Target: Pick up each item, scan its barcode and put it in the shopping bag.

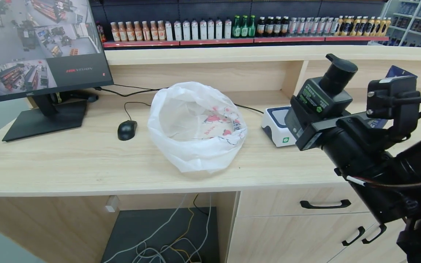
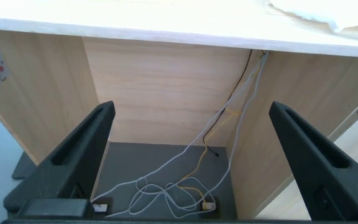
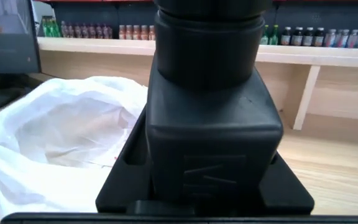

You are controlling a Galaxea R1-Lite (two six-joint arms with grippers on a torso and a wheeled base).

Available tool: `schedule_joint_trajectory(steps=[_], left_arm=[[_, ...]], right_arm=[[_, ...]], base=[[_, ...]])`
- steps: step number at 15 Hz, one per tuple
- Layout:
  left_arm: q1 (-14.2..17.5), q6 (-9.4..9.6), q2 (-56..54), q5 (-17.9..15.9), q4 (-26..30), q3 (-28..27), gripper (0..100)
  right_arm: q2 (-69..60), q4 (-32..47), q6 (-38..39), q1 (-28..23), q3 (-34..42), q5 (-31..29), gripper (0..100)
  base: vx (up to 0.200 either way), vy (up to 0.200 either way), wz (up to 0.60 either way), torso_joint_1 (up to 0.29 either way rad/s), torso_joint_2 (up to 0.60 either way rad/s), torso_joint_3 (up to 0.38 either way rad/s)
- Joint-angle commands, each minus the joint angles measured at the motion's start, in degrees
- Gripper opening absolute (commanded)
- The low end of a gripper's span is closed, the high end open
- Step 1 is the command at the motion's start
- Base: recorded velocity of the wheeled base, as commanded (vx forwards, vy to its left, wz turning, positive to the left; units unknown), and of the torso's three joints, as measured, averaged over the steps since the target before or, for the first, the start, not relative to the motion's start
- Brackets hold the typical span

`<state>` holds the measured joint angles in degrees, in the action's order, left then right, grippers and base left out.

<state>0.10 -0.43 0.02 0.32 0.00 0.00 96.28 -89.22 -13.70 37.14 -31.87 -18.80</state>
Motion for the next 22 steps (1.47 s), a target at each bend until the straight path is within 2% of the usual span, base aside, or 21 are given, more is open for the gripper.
schedule_joint_trajectory(steps=[1,3,5,10,16,22], left_arm=[[0.0,-0.01,0.0,0.0,0.0,0.0,100],[0.0,-0.19,0.0,0.0,0.0,0.0,100],[0.0,-0.19,0.0,0.0,0.0,0.0,100],[0.0,-0.10,0.0,0.0,0.0,0.0,100],[0.0,-0.19,0.0,0.0,0.0,0.0,100],[0.0,-0.10,0.0,0.0,0.0,0.0,100]], right_arm=[[2.9,-0.2,-3.4,-4.7,-2.0,1.0,0],[4.1,-0.2,-6.7,-8.8,-5.7,4.6,0],[8.6,-0.2,-12.1,-12.7,-14.5,11.9,0],[16.3,-0.8,-21.3,-15.3,-23.2,21.2,0],[21.0,-0.8,-27.2,-19.8,-25.3,32.7,0],[23.7,-0.8,-27.6,-21.7,-31.2,37.3,0]], base=[[0.000,0.000,0.00,0.000,0.00,0.000],[0.000,0.000,0.00,0.000,0.00,0.000],[0.000,0.000,0.00,0.000,0.00,0.000],[0.000,0.000,0.00,0.000,0.00,0.000],[0.000,0.000,0.00,0.000,0.00,0.000],[0.000,0.000,0.00,0.000,0.00,0.000]])
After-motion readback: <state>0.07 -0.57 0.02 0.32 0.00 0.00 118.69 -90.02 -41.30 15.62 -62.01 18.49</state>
